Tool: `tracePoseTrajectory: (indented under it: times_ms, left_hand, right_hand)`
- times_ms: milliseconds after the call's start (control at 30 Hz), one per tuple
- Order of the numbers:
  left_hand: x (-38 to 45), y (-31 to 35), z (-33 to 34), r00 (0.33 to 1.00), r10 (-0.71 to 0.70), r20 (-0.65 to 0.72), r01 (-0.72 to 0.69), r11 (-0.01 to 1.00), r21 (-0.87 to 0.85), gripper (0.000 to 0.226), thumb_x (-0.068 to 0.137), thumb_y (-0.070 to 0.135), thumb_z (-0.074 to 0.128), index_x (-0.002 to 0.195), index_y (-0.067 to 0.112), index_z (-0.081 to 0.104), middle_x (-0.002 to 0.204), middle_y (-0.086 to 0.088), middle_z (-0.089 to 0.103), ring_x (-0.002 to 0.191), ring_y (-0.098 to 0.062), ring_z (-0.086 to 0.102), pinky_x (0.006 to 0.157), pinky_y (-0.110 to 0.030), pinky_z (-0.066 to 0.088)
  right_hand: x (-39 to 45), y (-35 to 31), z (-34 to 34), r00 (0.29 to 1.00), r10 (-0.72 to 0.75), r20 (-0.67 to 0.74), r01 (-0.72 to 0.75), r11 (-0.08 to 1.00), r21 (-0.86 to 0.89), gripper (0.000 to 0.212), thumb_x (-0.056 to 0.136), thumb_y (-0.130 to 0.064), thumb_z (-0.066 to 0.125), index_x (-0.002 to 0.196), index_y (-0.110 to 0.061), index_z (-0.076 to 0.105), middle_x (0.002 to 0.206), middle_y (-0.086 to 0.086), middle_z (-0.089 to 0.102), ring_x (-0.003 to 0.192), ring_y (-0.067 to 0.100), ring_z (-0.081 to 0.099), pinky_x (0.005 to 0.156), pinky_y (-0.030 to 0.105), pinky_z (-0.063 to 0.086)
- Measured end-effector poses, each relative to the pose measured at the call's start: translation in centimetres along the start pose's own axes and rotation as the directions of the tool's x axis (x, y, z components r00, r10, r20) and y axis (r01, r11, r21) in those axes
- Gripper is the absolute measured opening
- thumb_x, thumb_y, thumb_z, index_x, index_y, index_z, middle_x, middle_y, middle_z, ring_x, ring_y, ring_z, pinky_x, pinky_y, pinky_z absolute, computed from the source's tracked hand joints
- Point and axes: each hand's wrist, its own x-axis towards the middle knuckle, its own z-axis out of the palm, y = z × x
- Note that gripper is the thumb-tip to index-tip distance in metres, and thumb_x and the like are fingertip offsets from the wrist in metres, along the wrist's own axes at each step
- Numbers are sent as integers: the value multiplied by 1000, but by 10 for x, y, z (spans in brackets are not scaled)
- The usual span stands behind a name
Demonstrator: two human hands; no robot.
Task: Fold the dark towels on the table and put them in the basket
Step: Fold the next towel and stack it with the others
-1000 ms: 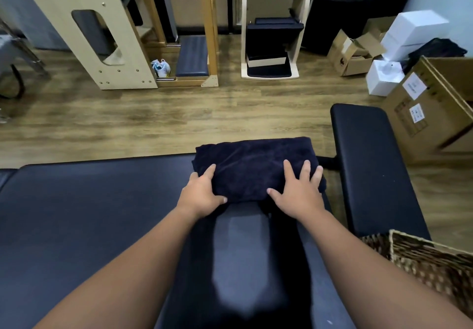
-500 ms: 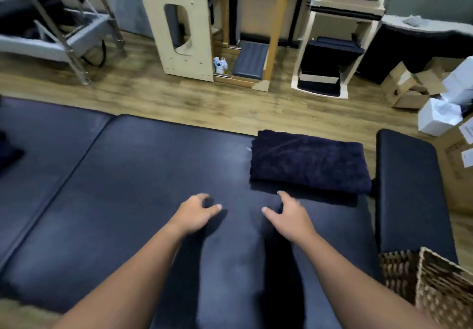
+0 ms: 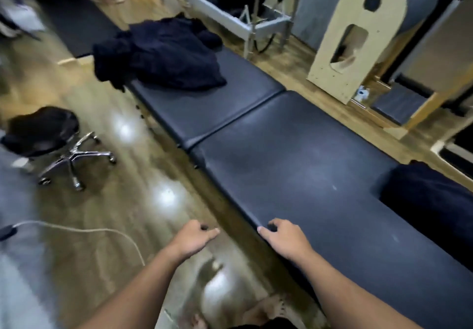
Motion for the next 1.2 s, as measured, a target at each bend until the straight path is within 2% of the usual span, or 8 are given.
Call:
tracePoseTrajectory:
  times_ms: [167,233,333,500,700,833,1033,1200]
  left_hand:
    - [-35,-81,-30,981,-192,-16,186,966,-179,48,90,56,64,96,8,66,73,-1,51,58,-17,49,48,-21,32]
    - [-40,-99,-41,971,-239,-12,230,945,-233,53,90,58,64,113,11,67,107,-15,67,86,-26,66,56,-26,44]
    - [-38,-114,-59,961,-273,-41,249,924,-291,50,90,58,64,118,16,64,137,-19,55,118,-37,58,65,-36,52]
    - [-14,-113,-96,957,-284,-68,249,915,-319,39,92,55,63,107,18,65,88,-4,56,89,-24,59,68,-40,54]
    - [38,-96,-157,965,-211,-154,179,963,-200,35,89,55,63,84,21,58,79,-3,50,63,-16,44,54,-28,30]
    - [69,-93,-197,964,-209,-166,182,970,-161,48,69,69,57,75,21,59,70,1,47,65,-15,44,65,-30,32]
    - [111,-99,-254,948,-262,-180,230,956,-180,39,91,48,65,70,18,53,63,2,41,58,-14,41,59,-32,27]
    - [169,-118,-311,960,-248,-132,223,959,-176,31,89,49,66,74,21,62,64,2,48,57,-10,44,53,-29,29]
  right_hand:
    - [-8,-61,49,980,-69,188,71,997,-4,66,92,-66,53,140,-20,59,145,-1,57,133,22,52,107,33,41]
    - [-7,-77,59,969,-71,237,70,997,14,67,90,-66,55,138,-20,62,144,0,58,131,21,54,108,33,41]
    - [4,-100,65,958,-84,273,71,996,56,68,87,-67,59,136,-20,64,142,0,60,129,20,56,110,35,42]
    - [44,-144,61,933,-136,333,110,989,94,59,94,-58,57,138,-18,62,145,1,57,133,20,52,106,30,39]
    - [111,-209,54,888,-217,405,181,976,126,62,96,-60,53,142,-20,57,147,-1,53,134,20,49,106,31,39]
    - [149,-253,43,860,-260,440,237,965,109,68,94,-65,52,145,-20,54,150,-2,51,135,19,48,108,31,38]
    - [202,-320,38,833,-308,461,305,949,82,62,95,-61,55,139,-18,61,143,0,58,130,19,53,105,30,41]
    - [245,-379,45,839,-263,476,280,959,37,59,96,-57,55,138,-17,61,143,1,58,131,19,53,99,26,39]
